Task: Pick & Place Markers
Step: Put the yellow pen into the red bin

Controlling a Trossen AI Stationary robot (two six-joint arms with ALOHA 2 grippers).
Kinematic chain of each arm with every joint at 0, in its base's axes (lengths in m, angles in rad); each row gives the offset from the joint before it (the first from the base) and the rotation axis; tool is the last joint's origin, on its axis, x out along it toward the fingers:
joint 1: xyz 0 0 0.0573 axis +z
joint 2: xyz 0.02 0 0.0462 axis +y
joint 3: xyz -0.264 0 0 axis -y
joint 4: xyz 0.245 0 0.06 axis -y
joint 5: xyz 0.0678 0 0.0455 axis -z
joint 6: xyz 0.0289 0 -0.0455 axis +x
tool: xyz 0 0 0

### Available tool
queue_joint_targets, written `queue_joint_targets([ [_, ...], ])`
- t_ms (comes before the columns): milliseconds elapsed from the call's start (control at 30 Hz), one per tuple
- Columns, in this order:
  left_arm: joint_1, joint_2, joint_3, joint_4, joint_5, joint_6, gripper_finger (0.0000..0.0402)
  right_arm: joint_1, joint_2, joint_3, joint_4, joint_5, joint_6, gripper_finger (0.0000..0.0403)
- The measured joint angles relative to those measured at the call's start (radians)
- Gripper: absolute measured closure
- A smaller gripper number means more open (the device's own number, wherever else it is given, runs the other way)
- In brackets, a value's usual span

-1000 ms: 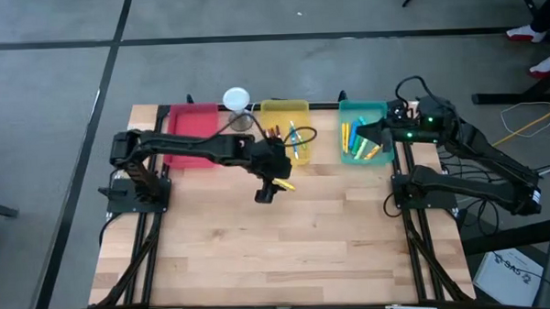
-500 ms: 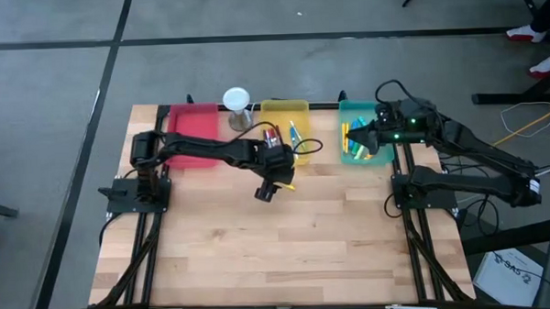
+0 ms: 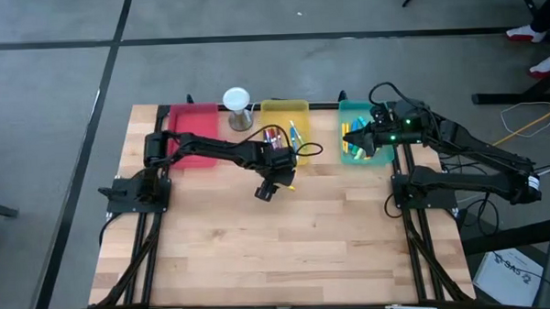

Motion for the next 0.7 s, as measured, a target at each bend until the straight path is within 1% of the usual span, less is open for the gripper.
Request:
queue_joint_targets([
  [300,0.001,0.051,0.001,0.015,-0.007,0.016,0.0176,0.000,0.000,0.000,0.000,0.000,-0.008,0.0269],
  [500,0.013,0.080,0.002,0.006,-0.009,-0.005,0.0174,0.000,0.000,0.000,0.000,-0.001,-0.017,0.0269],
  [700,0.017,0.091,0.004,-0.011,-0.009,-0.030,0.0182,-0.001,0.000,0.000,0.000,0.007,-0.019,0.0269],
])
